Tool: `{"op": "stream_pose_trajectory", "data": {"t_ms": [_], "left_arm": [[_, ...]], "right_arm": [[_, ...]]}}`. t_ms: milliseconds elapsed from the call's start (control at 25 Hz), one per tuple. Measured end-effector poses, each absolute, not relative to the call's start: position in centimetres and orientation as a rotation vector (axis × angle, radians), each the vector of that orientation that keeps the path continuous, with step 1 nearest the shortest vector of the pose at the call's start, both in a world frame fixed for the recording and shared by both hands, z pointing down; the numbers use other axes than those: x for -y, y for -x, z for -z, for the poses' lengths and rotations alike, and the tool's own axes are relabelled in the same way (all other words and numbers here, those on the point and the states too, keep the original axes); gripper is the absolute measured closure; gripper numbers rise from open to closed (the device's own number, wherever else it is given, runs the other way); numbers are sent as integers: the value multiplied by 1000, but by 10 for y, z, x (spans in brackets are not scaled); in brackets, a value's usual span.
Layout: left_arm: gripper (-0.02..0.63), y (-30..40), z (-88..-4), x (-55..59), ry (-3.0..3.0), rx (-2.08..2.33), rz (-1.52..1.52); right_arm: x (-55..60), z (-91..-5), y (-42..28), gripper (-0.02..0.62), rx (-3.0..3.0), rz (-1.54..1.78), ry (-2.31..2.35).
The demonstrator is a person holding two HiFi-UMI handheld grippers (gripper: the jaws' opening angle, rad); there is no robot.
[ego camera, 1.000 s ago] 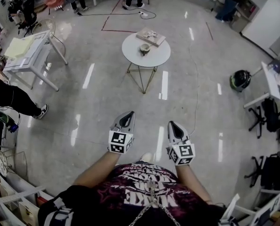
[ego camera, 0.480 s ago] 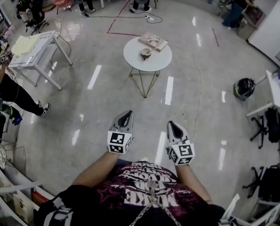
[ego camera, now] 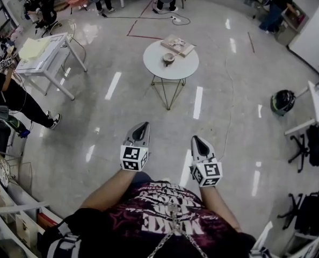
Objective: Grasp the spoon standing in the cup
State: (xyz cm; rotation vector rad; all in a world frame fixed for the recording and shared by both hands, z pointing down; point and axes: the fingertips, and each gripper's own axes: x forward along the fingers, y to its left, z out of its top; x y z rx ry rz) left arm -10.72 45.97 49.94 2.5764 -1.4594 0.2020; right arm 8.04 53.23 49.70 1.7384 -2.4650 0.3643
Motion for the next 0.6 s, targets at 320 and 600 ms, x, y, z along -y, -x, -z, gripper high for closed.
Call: {"op": "stream_pose_trajectory", "data": {"t_ms": [320, 600], "left_arm": [[581, 115, -497, -460, -2561, 1468, -208], [581, 117, -509, -455, -2577, 1409, -242]], "right_arm": [[-542, -506, -83, 560, 2443, -409, -1756], [-530, -508, -71, 560, 2430, -414, -1767]]}}
